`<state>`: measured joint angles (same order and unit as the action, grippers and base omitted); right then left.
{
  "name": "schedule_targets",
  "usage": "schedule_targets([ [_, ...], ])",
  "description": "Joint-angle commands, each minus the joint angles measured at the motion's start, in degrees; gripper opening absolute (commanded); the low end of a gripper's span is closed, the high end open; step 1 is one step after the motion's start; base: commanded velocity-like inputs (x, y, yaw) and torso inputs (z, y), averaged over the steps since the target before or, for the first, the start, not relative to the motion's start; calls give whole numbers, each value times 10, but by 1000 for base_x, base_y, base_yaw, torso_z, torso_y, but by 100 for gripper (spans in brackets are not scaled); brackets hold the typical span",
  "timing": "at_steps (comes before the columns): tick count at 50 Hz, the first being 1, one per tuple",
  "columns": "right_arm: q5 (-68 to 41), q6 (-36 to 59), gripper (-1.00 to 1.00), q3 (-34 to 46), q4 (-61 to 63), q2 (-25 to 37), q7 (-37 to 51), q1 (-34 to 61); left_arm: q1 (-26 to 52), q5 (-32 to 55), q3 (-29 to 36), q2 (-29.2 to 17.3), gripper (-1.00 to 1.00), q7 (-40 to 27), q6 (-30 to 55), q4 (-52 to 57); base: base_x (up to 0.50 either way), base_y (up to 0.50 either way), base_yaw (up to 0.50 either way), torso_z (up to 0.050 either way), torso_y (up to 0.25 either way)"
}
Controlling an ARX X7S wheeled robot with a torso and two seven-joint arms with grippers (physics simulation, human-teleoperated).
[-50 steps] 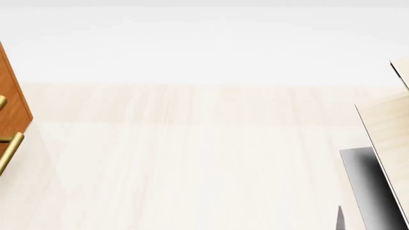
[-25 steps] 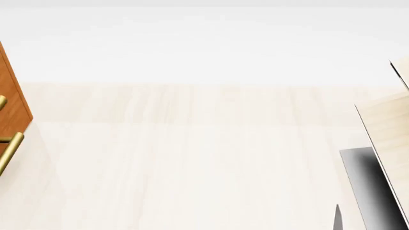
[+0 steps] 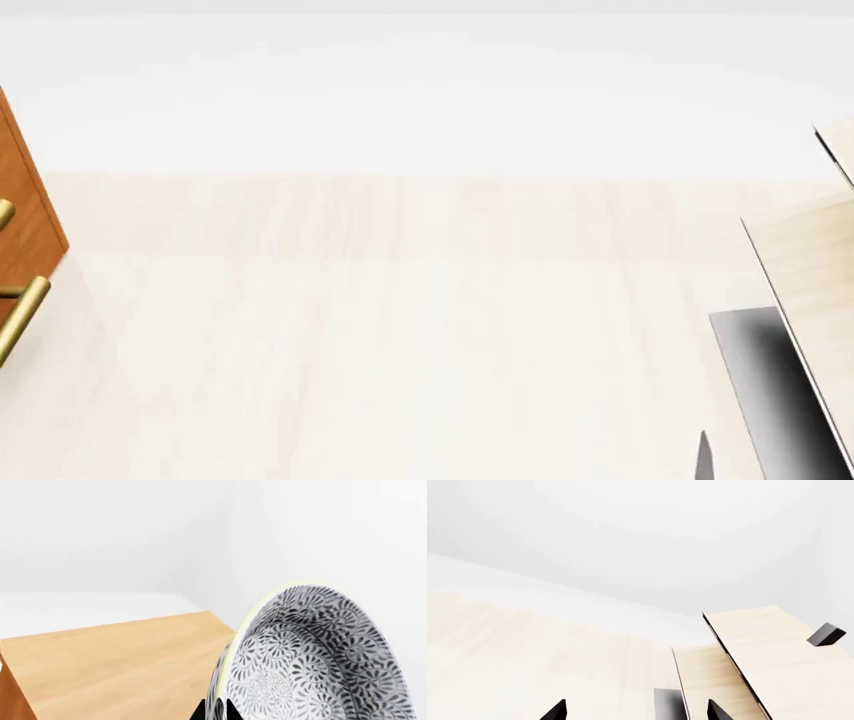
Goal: Close the top drawer of the cabinet and put the bowl on top of it.
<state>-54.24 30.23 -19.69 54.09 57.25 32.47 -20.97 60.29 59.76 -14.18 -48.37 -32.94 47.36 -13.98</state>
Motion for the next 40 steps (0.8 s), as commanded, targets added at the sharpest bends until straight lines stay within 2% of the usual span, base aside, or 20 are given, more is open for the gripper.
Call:
schedule_targets([
  [1, -2, -13, 100, -7, 3, -5, -20, -8, -2, -14, 5, 19, -100, 42, -32, -26, 0, 0, 0, 0, 0],
  [7, -3, -12, 100, -6, 3, -3, -18, -7, -7, -23, 4, 22, -100, 53, -47, -46, 0, 0, 0, 0, 2],
  [9, -67, 4, 100, -42, 14, 28, 7, 1, -10, -25, 3, 22, -100, 54, -52, -52, 0, 0, 0, 0, 0],
  [10, -8, -14, 100, -8, 1, 0, -16, -10, -13, -27, 2, 22, -100, 56, -55, -57, 0, 0, 0, 0, 0],
  [11, -1, -16, 100, -5, -1, -3, -19, -11, -13, -29, 2, 21, -100, 56, -57, -61, 0, 0, 0, 0, 0],
  [25, 12, -18, 100, 12, -6, -7, -20, -8, -8, -38, -6, 17, -100, 62, -73, -97, 0, 0, 0, 0, 1],
  [26, 8, -17, 100, 10, -6, -6, -19, -7, -9, -38, -7, 16, -100, 62, -73, -96, 0, 0, 0, 0, 0],
  [27, -43, -3, 100, -16, 3, 19, 1, 2, -11, -37, -8, 15, -100, 62, -72, -95, 0, 0, 0, 0, 0],
  [30, 10, -18, 100, 25, -8, -4, -17, 4, -17, -34, -12, 12, -100, 58, -70, -86, 0, 0, 0, 0, 0],
  [40, 0, -20, 100, 1, 2, -1, -15, -13, -21, -34, -14, 14, -100, 57, -71, -88, 0, 0, 0, 0, 0],
])
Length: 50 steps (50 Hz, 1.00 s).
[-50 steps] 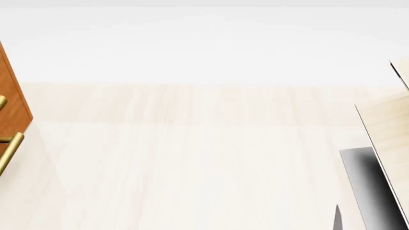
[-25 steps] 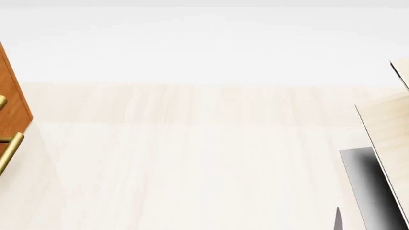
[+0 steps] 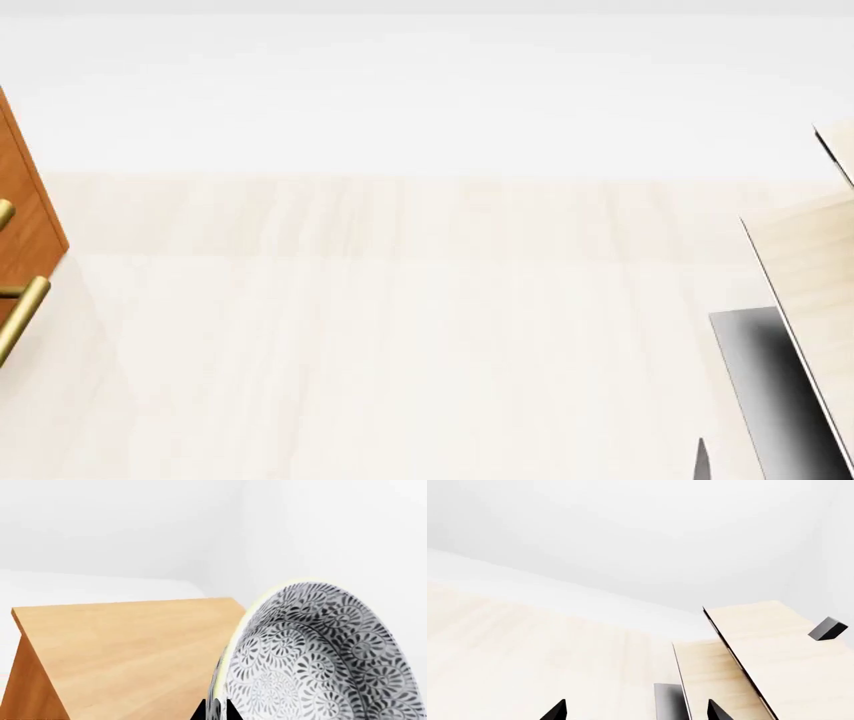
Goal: Close the top drawer of the cabinet and put the bowl on top of it.
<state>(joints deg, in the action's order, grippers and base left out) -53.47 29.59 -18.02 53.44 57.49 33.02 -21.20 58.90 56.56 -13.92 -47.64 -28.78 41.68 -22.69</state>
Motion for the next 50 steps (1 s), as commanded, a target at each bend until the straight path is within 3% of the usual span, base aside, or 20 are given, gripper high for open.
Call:
schedule_targets([
  [1, -1, -16, 100, -12, 7, -6, -23, -12, -9, -3, -17, 8, -100, 17, -16, -5, 0, 0, 0, 0, 0],
  [8, -4, -16, 100, -18, 7, -4, -22, -16, -13, 4, -22, 8, -100, 13, -11, 4, 0, 0, 0, 0, 0],
  [9, -49, -5, 100, -45, 15, 17, -7, -10, -12, 3, -20, 7, -100, 11, -9, 6, 0, 0, 0, 0, 0],
  [12, 5, -22, 100, -6, 1, -7, -27, -12, -10, 4, -20, 6, -100, 9, -7, 9, 0, 0, 0, 0, 0],
  [29, 15, -29, 100, 2, -10, -13, -35, -11, 0, -1, -3, 7, -100, 14, 1, 7, 0, 0, 0, 0, 0],
  [30, 10, -28, 100, -1, -9, -11, -34, -11, 1, 0, -2, 6, 100, 13, 4, 9, 0, 0, 0, 0, 0],
  [32, -45, -11, 100, -34, 3, 17, -13, -3, 1, 0, -2, 7, 100, 12, 6, 11, 0, 0, 0, 0, 0],
  [35, 17, -34, 100, -1, -12, -14, -37, -18, 4, 4, -2, 9, 100, 11, 8, 13, 0, 0, 0, 0, 0],
  [50, 17, -37, 100, -6, -12, -15, -40, -24, 10, 9, 2, 9, 100, 9, 17, 20, 0, 0, 0, 0, 0],
])
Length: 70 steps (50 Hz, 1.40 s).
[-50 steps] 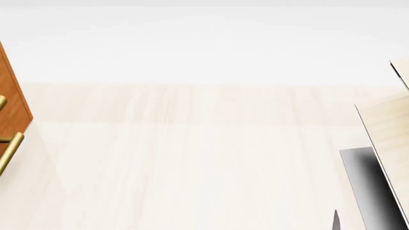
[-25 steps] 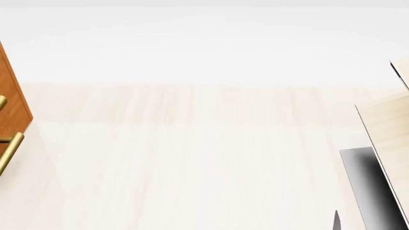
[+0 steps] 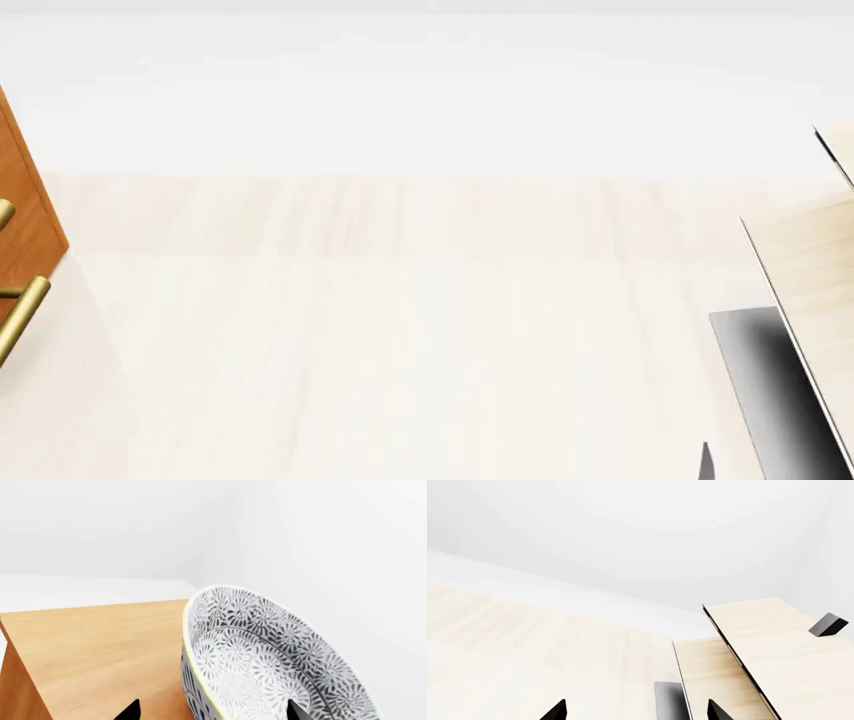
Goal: Close the top drawer of the cabinet and put the bowl on top of it.
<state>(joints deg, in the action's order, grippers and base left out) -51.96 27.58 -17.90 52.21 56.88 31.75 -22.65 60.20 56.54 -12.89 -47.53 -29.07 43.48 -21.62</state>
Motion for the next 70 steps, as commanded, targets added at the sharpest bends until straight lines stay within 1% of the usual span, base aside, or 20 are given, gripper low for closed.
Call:
schedule_targets([
  [1, 1, -17, 100, -8, 0, -8, -27, -9, -3, 9, -9, 8, 100, 11, 0, 10, 0, 0, 0, 0, 0],
  [16, 2, -19, 100, -17, 7, -10, -28, -20, -14, 37, -29, -4, 100, -14, 29, 51, 0, 0, 0, 0, 0],
  [36, -5, -22, 100, -34, 9, -7, -32, -27, 19, 59, -18, -9, 100, -38, 66, 91, 0, 0, 0, 0, 0],
  [42, -1, -26, 100, -38, 9, -11, -36, -34, 16, 77, -29, -14, 100, -51, 82, 113, 0, 0, 0, 0, 0],
  [49, 4, -29, 100, -40, 11, -14, -40, -40, -11, 89, -49, -20, 100, -57, 85, 137, 0, 0, 0, 0, 0],
  [50, -1, -28, 100, -44, 12, -12, -39, -41, -15, 90, -52, -21, 100, -58, 85, 140, 0, 0, 0, 0, 0],
  [51, -67, -8, 100, -90, 26, 21, -14, -39, -19, 93, -56, -22, 100, -58, 86, 143, 0, 0, 0, 0, 0],
  [52, -9, -29, 100, -52, 14, -7, -35, -45, -27, 98, -64, -24, 100, -60, 87, 150, 0, 0, 0, 0, 0],
  [54, 5, -34, 100, -41, 10, -13, -40, -44, -35, 102, -70, -26, 100, -60, 89, 159, 0, 0, 0, 0, 0],
  [55, 6, -34, 100, -39, 9, -13, -40, -43, -37, 102, -71, -27, 100, -60, 89, 160, 0, 0, 0, 0, 0],
  [56, -58, -13, 100, -79, 22, 20, -16, -37, -40, 102, -71, -28, 100, -59, 89, 161, 0, 0, 0, 0, 0],
  [57, -6, -31, 100, -39, 10, -4, -33, -37, -45, 106, -78, -29, 100, -59, 90, 166, 0, 0, 0, 0, 0],
  [60, 5, -32, 100, -21, 6, -7, -34, -27, -56, 112, -88, -32, 100, -60, 91, 177, 0, 0, 0, 0, 0],
  [61, 5, -32, 100, -20, 6, -7, -34, -26, -57, 112, -88, -32, 100, -60, 91, 178, 0, 0, 0, 0, 0],
  [62, -42, -17, 100, -50, 17, 17, -16, -22, -60, 114, -91, -33, 100, -59, 92, 183, 0, 0, 0, 0, 0],
  [65, 1, -31, 100, -19, 7, -3, -30, -22, -72, 121, -98, -34, 100, -58, 95, 197, 0, 0, 0, 0, 0],
  [70, -2, -27, 100, -15, 6, -1, -27, -16, -73, 138, -105, -36, 100, -61, 104, 217, 0, 0, 0, 0, 0],
])
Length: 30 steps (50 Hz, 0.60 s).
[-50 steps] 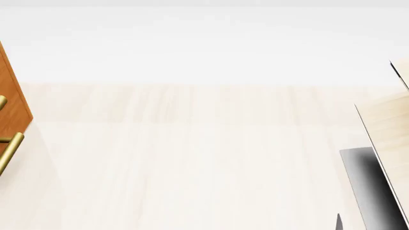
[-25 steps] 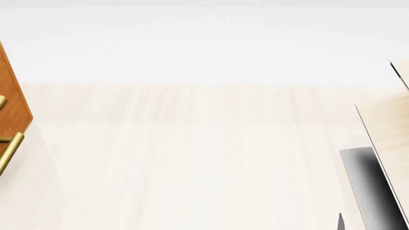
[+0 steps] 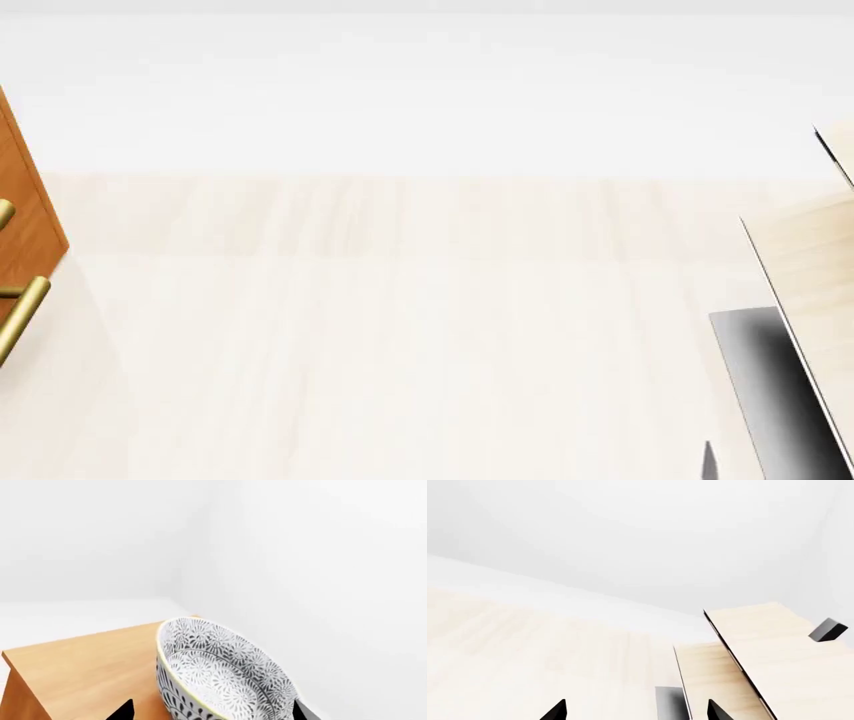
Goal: Close the top drawer of the cabinet and put the bowl on top of it.
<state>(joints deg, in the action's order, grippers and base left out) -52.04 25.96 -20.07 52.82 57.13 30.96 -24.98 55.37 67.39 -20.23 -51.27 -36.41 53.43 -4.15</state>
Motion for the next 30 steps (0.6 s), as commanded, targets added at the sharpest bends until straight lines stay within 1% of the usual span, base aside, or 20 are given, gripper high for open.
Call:
schedule_targets([
  [1, -5, -10, 100, 5, 2, -1, -18, 7, -24, 31, -32, 1, 100, 10, 6, 47, 0, 0, 0, 0, 0],
  [10, 0, -13, 100, 5, 0, -5, -22, 3, -30, 64, -47, -4, 100, -7, 25, 94, 0, 0, 0, 0, 0],
  [14, 5, -14, 100, 13, -1, -7, -22, 7, -37, 75, -53, -11, 100, -24, 35, 135, 0, 0, 0, 0, 0],
  [19, 4, -15, 100, 10, 1, -6, -23, 5, -60, 101, -84, -21, 100, -36, 49, 175, 0, 0, 0, 0, 0],
  [20, 7, -15, 100, 13, -1, -6, -24, 6, -72, 121, -105, -24, 100, -44, 57, 195, 0, 0, 0, 0, 0],
  [22, 5, -15, 100, 14, -1, -6, -23, 9, -85, 137, -122, -27, 100, -54, 66, 215, 0, 0, 0, 0, 0],
  [28, 0, -11, 100, 14, 4, -1, -19, 13, -120, 194, -176, -27, 100, -88, 90, 257, 0, 0, 0, 0, 0],
  [30, -5, -8, 100, 10, 7, 2, -16, 13, -127, 203, -184, -25, 100, -92, 92, 268, 0, 0, 0, 0, 0],
])
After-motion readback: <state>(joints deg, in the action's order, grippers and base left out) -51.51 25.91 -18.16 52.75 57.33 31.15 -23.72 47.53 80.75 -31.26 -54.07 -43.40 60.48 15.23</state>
